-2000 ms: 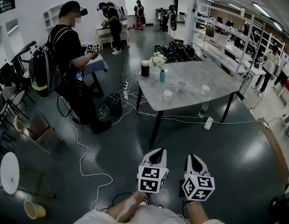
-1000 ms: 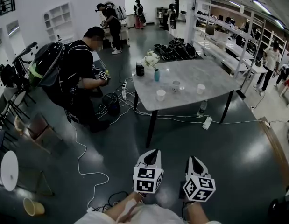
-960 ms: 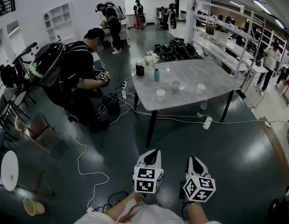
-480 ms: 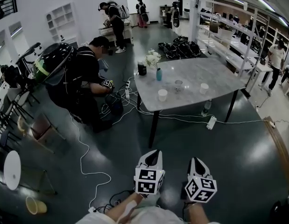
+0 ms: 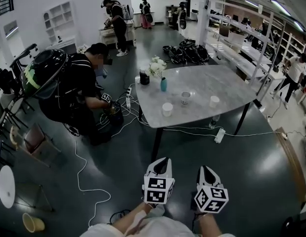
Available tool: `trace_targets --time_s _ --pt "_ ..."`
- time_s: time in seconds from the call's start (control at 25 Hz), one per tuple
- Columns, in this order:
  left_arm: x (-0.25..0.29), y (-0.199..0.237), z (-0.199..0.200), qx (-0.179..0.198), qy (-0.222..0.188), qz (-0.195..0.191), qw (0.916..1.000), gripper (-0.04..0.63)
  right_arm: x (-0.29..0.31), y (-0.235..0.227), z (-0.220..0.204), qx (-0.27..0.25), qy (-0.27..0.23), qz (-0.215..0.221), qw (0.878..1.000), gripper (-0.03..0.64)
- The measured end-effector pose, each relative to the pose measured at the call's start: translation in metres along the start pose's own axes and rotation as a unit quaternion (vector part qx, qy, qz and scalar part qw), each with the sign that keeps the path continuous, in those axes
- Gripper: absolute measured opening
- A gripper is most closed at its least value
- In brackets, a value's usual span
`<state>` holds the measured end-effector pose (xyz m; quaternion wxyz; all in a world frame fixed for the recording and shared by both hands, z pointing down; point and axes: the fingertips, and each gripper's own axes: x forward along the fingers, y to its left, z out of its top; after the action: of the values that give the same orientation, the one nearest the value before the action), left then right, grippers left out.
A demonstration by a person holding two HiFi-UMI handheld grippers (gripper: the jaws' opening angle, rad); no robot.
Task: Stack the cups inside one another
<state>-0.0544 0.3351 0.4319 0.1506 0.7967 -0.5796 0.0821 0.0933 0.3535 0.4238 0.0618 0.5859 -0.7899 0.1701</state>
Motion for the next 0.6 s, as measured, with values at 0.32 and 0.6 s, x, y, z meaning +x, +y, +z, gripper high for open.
trace_targets --time_s 0.32,0.6 --pt "0.063 0.029 0.031 0.001 0.002 -0.011 0.9999 -0.005 0.067 -0.004 0.033 -0.004 0.002 -0.005 1.000 0.008" --pt "0.109 0.055 0.040 0.000 0.013 -0.016 0.9998 -0.005 0.120 -0.006 0.051 -0.010 0.005 -0.008 1.000 0.008"
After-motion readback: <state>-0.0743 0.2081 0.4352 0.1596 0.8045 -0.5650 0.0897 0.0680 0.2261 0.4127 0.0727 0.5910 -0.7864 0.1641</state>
